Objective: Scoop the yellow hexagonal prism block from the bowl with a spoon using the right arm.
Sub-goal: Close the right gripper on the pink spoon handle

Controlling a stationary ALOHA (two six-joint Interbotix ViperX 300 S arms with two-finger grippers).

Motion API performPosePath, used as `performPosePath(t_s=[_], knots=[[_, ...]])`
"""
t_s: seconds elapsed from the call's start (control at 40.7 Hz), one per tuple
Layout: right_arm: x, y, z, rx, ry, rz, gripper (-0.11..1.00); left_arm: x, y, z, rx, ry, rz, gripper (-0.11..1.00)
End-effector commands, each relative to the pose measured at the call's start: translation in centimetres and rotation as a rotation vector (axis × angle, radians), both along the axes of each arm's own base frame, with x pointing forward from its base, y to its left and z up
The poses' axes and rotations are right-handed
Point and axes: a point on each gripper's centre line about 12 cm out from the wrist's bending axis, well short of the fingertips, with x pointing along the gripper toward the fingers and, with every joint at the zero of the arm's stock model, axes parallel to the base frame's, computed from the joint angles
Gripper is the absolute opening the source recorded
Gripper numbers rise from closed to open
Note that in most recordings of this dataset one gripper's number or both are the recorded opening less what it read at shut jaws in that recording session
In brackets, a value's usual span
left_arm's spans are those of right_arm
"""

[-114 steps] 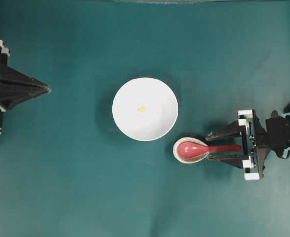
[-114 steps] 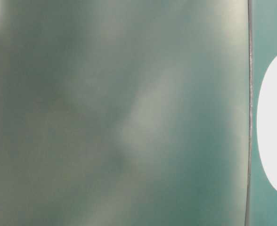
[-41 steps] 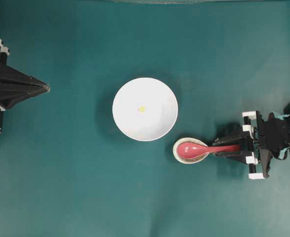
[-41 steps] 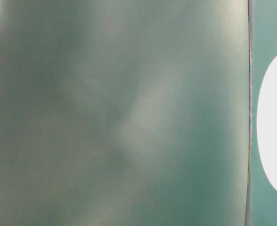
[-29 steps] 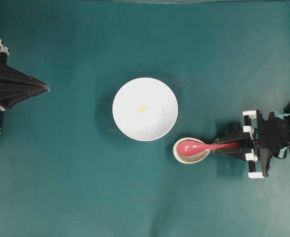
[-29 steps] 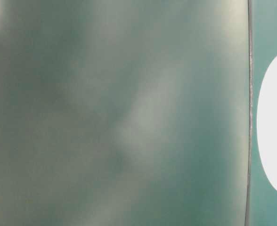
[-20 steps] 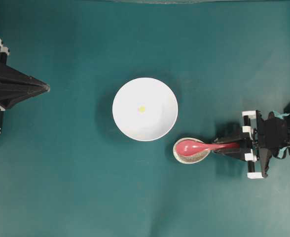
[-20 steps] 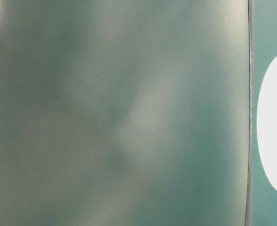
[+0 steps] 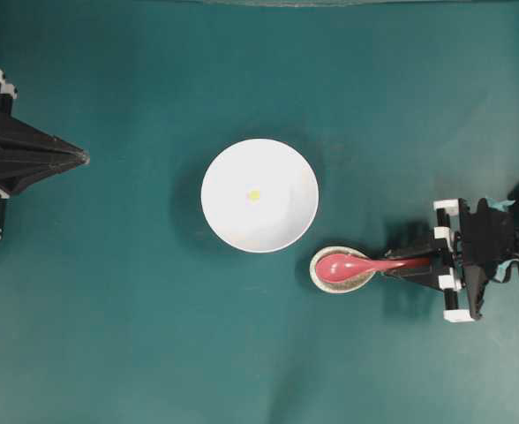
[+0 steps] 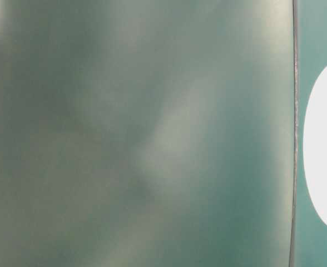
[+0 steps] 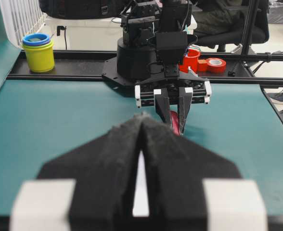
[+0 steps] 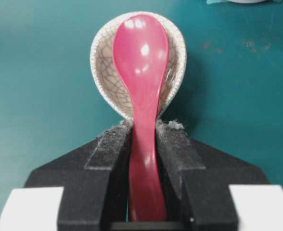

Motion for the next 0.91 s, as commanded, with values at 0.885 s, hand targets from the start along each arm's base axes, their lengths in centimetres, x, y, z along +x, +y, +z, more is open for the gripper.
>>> performPosePath(t_s=[0.885], knots=[[-0.2,-0.26,0.33,0.021,-0.007,-0.013,0.42,0.26,-0.01,1.05,0.002,-0.026,-0.001,0.0]])
